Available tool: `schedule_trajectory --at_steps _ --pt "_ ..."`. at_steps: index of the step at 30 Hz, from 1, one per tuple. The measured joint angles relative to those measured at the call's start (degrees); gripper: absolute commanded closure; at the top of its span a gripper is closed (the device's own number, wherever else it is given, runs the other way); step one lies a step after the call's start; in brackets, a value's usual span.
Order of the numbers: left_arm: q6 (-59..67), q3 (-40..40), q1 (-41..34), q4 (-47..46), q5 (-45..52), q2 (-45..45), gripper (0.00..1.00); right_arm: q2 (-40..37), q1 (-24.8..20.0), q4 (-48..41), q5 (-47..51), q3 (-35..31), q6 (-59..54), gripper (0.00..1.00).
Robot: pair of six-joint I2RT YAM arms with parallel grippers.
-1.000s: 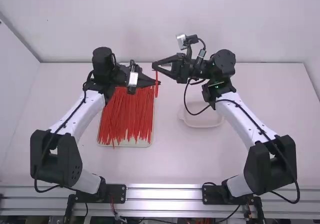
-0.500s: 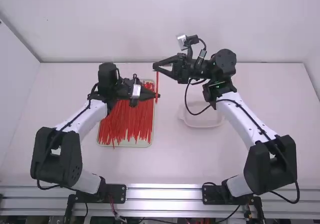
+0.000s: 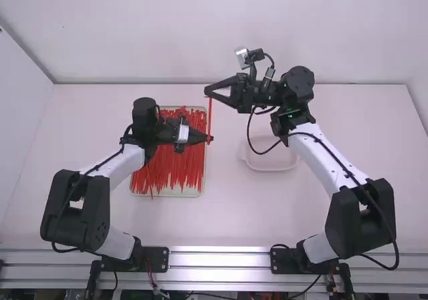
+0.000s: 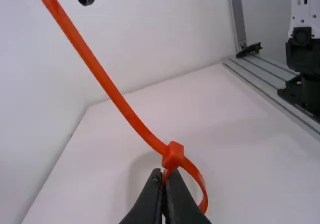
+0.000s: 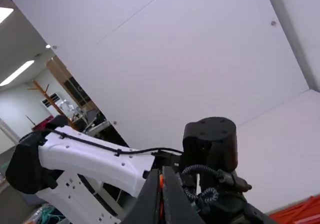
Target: Fasten the cable tie
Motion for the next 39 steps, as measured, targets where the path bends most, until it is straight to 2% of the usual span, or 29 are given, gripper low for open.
schedule_trajectory --at_steps 10,12,13,14,20,22,23,24,28,33,39 --pt "-2.36 0.02 -0.02 0.37 -0.63 0.0 0.98 0.0 -0.48 0.07 0.46 -0.02 -0.74 1.0" --pt "-2.49 0.0 0.0 0.37 -0.63 0.0 0.98 0.0 -0.5 0.02 0.46 -0.02 -1.44 0.91" --pt "-2.49 -0.07 0.0 0.31 -0.85 0.0 0.98 0.0 -0.63 0.42 1.01 0.02 -1.77 0.75" --pt "-2.49 -0.48 0.0 0.2 -1.16 0.11 0.98 -0.02 -0.96 0.94 1.33 0.13 -2.54 0.68" --pt "-2.99 -1.9 -0.02 1.38 -1.53 0.28 0.98 -0.13 -5.33 -0.9 1.57 0.46 -5.55 0.48" --pt "-4.0 -1.9 0.0 2.56 -1.57 0.28 0.98 -0.13 -7.98 -3.52 1.77 0.46 -6.73 0.31" --pt "-4.26 -1.9 -0.02 2.75 -1.75 0.28 0.98 -0.11 -9.64 -5.46 1.86 0.46 -7.85 0.27" --pt "-4.26 -1.9 0.0 2.8 -1.77 0.28 0.98 -0.13 -9.79 -5.68 1.84 0.46 -8.0 0.27" --pt "-5.73 -1.9 -0.02 5.42 -2.19 0.28 0.98 -0.11 -14.97 -14.05 1.77 0.48 -11.85 0.25" --pt "-11.69 -1.9 0.0 14.43 -3.67 0.28 0.98 -0.15 -18.99 -26.91 1.38 0.55 -18.47 0.24" --pt "-21.53 -1.9 0.0 27.98 -6.91 0.28 0.98 -0.15 -19.28 -37.79 1.27 0.55 -27.26 0.22"
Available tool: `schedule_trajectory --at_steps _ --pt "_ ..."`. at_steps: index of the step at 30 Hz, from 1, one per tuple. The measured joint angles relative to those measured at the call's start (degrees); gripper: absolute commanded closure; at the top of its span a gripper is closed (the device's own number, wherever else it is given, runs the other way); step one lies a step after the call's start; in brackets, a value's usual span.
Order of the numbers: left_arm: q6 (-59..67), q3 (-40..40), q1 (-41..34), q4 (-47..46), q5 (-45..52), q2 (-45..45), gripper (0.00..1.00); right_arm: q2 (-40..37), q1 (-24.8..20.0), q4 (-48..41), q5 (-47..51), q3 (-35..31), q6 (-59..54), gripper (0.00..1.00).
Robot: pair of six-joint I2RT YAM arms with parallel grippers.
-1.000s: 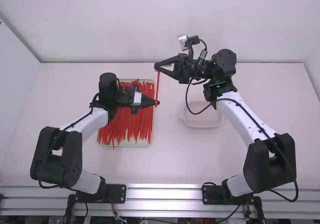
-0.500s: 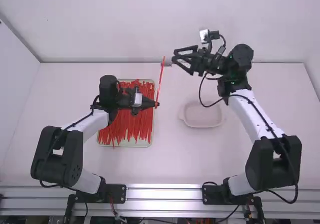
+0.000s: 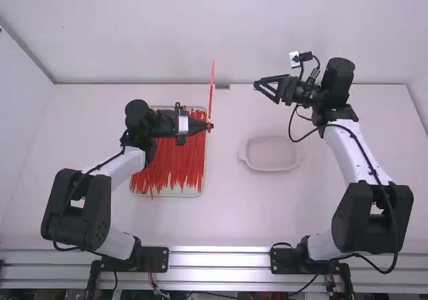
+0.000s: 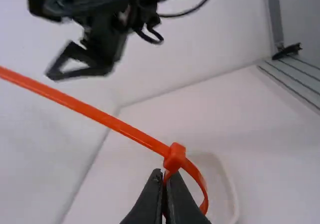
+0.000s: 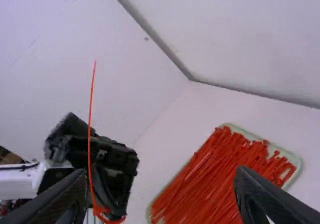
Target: Fasten the cable tie
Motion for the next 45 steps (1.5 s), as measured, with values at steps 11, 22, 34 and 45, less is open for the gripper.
schedule_trajectory --at_steps 11,22,34,45 --pt "-9.77 0.0 0.0 4.39 -1.73 0.0 0.98 0.0 8.94 -5.97 0.04 0.0 -7.69 0.22" --pt "-10.82 0.0 0.0 3.02 -1.73 0.0 0.98 0.0 16.81 -4.7 0.07 0.0 -8.52 0.22" --pt "-14.16 0.0 0.0 6.99 -0.28 0.0 0.98 0.0 20.06 -4.24 0.09 0.0 -8.52 0.27" --pt "-16.61 0.0 -0.98 7.58 -1.36 0.0 0.98 0.0 20.72 -4.09 0.2 0.0 -8.33 0.83"
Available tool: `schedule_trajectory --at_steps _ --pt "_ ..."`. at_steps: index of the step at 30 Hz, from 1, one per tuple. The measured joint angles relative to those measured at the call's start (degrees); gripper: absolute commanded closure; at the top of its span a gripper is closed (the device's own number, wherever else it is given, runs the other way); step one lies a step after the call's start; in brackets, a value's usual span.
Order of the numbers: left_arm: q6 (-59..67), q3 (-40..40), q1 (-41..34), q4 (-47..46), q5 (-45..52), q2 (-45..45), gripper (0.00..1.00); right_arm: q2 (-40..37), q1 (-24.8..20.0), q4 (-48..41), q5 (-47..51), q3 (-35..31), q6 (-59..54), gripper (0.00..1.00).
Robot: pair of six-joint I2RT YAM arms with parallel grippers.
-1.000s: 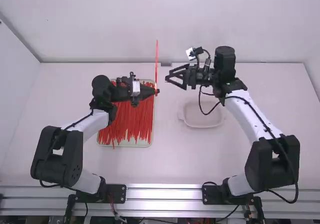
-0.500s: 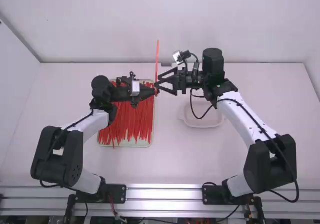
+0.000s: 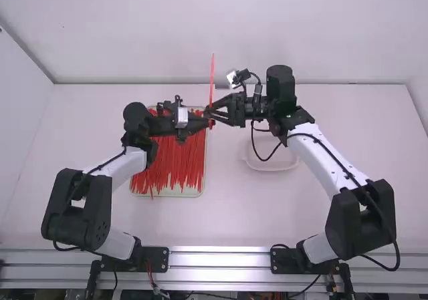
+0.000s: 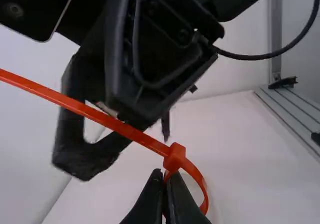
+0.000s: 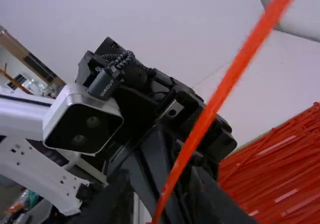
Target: Fasten the cable tie
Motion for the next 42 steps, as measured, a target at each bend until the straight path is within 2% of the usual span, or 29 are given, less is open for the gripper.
schedule_trajectory --at_steps 2,8,9,10,11,17,21,24,29,35,40,42 --pt "-0.39 0.0 -0.09 0.0 -0.42 0.0 0.98 0.0 0.55 0.22 0.11 0.0 0.02 1.0" --pt "-0.44 0.0 -0.09 -0.22 -0.66 0.0 0.98 0.0 0.74 0.2 0.31 0.0 0.35 1.0" --pt "-0.44 0.0 -0.09 -0.17 -0.74 0.0 0.93 0.0 0.74 0.24 0.31 0.0 0.76 1.0" --pt "-0.83 0.0 -0.09 -0.2 -0.85 0.0 0.51 0.0 0.68 0.22 0.2 0.0 1.03 1.0" --pt "-1.29 0.0 -0.09 -0.17 -1.27 0.0 0.01 0.0 0.61 0.22 0.11 0.0 1.14 1.0" --pt "-6.8 0.0 -0.04 -0.24 -7.19 0.0 0.01 0.0 -0.76 -0.48 -1.68 0.0 1.49 1.0" --pt "-7.96 0.0 -0.09 -3.8 -7.54 0.0 0.01 -0.02 -4.22 -2.14 -1.16 0.0 -0.02 1.0" --pt "-7.56 0.0 -0.13 -8.68 -7.41 0.0 0.01 -0.04 -7.58 -7.1 0.24 0.0 -3.17 1.0" --pt "-4.72 0.0 -0.13 -17.97 -7.63 0.0 0.01 -0.07 -11.61 -19.34 7.65 0.0 -10.29 1.0" --pt "-1.6 0.0 0.55 -26.6 -9.07 0.02 0.01 -0.07 -12.68 -29.29 20.11 -0.02 -16.46 1.0" --pt "1.05 0.0 1.29 -33.18 -11.89 0.02 0.01 -0.07 -11.69 -27.04 28.3 -1.77 -17.31 1.0" --pt "2.82 0.0 1.38 -36.0 -12.98 0.02 0.01 -0.07 -11.41 -24.41 31.71 -4.55 -16.48 1.0"
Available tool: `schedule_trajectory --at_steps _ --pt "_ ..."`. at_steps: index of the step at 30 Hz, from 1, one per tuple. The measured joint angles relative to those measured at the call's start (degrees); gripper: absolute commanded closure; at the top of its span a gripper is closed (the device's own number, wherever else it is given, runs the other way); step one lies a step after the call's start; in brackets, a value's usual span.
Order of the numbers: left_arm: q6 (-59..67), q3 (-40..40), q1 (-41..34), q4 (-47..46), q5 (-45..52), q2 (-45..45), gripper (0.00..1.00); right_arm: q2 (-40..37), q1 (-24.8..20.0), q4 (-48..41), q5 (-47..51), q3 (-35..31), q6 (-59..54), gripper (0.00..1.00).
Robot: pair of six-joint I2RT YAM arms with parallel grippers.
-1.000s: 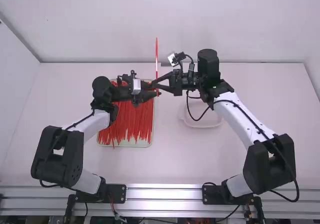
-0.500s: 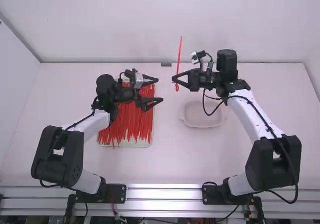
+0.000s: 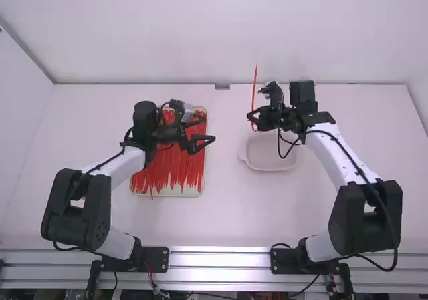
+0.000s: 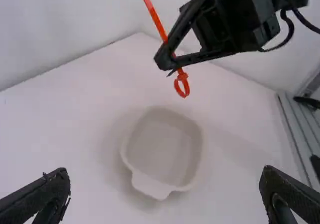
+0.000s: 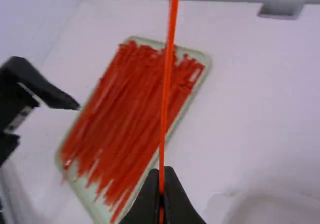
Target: Fasten the cable tie
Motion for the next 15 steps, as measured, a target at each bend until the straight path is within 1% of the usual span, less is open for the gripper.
schedule_trajectory --at_steps 3,8,12,15 --pt "1.81 0.0 0.0 -3.28 -1.73 0.0 0.01 0.0 -0.24 2.8 2.97 -3.93 1.42 1.0" --pt "4.98 0.0 1.03 -10.95 -6.43 0.02 0.01 0.0 -1.86 7.67 8.2 -10.69 5.03 1.0" --pt "6.05 0.0 3.89 -13.0 -6.62 0.02 0.01 0.0 -2.36 11.45 11.34 -15.15 6.99 1.0" --pt "6.38 0.0 5.9 -13.18 -4.94 0.02 0.01 0.0 -2.36 14.49 14.34 -18.01 8.68 1.0"
